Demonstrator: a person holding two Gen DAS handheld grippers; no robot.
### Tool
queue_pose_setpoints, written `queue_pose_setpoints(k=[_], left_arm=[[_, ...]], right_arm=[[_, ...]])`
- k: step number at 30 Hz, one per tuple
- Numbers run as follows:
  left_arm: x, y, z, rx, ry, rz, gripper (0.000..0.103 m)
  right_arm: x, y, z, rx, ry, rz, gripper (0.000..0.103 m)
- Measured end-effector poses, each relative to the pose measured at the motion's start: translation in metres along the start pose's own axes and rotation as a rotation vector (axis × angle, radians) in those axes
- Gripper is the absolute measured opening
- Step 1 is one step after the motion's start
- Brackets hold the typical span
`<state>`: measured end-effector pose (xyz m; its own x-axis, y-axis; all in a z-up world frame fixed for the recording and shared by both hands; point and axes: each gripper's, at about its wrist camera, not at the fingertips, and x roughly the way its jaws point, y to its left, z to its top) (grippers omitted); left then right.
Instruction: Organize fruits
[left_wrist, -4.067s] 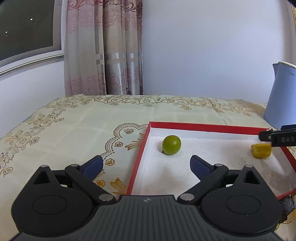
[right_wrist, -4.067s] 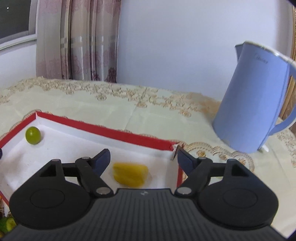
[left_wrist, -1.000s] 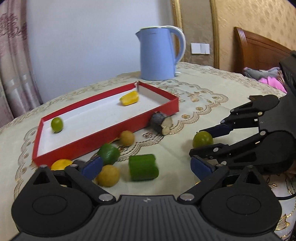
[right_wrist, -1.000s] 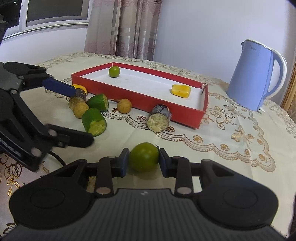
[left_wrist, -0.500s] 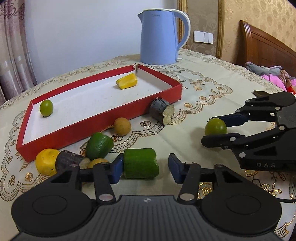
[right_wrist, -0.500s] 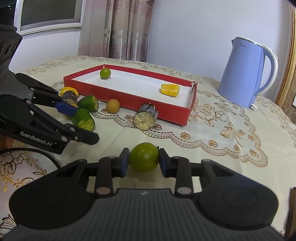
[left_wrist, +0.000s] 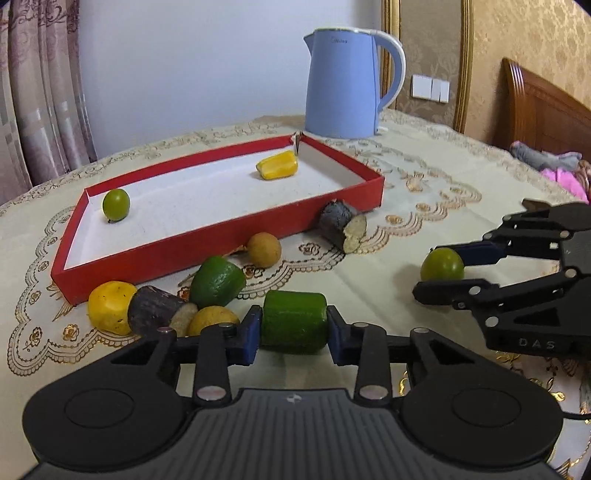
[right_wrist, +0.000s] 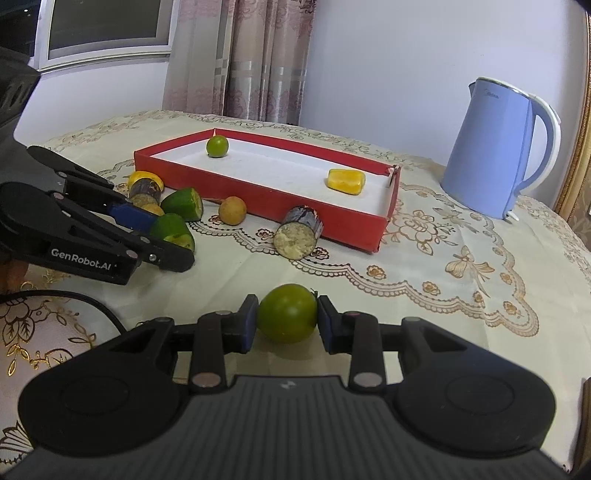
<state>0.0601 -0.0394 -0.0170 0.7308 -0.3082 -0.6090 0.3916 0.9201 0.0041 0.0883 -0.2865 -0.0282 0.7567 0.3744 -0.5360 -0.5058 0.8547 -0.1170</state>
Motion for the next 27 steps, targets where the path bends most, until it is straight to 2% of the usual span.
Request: queue_pose_setpoints(k=[5, 11, 12, 14, 17, 21, 27], left_arm=[[-0.002, 0.004, 0.0, -0.028, -0.008, -0.011, 0.034], [0.0, 0.001, -0.001, -0.005, 0.005, -0.006, 0.035], [0.001, 0.001, 0.0, -0.015, 0.007, -0.006, 0.038], [0.006, 0.002, 0.0, -0.027, 0.029, -0.013, 0.07], [0.006, 0.0, 0.0, -0.019, 0.044, -0.051, 0.085], [0.007, -0.007, -0.002, 0.025, 0.066, -0.037, 0.088], [0.005, -0.001, -0.002, -0.034, 0.043, -0.055, 0.088]], right_arm=[[0.0, 0.001, 0.002, -0.005, -0.001, 0.002, 0.032], [0.0, 0.004, 0.002, -0.013, 0.001, 0.002, 0.032], [0.0, 0.004, 0.003, -0.014, 0.002, 0.001, 0.032], [0.0, 0.004, 0.003, -0.013, 0.002, -0.001, 0.032], [0.001, 0.004, 0.003, -0.015, 0.004, -0.001, 0.032], [0.001, 0.004, 0.003, -0.017, 0.002, -0.001, 0.032], [0.002, 0.003, 0.002, -0.013, 0.004, 0.003, 0.032]])
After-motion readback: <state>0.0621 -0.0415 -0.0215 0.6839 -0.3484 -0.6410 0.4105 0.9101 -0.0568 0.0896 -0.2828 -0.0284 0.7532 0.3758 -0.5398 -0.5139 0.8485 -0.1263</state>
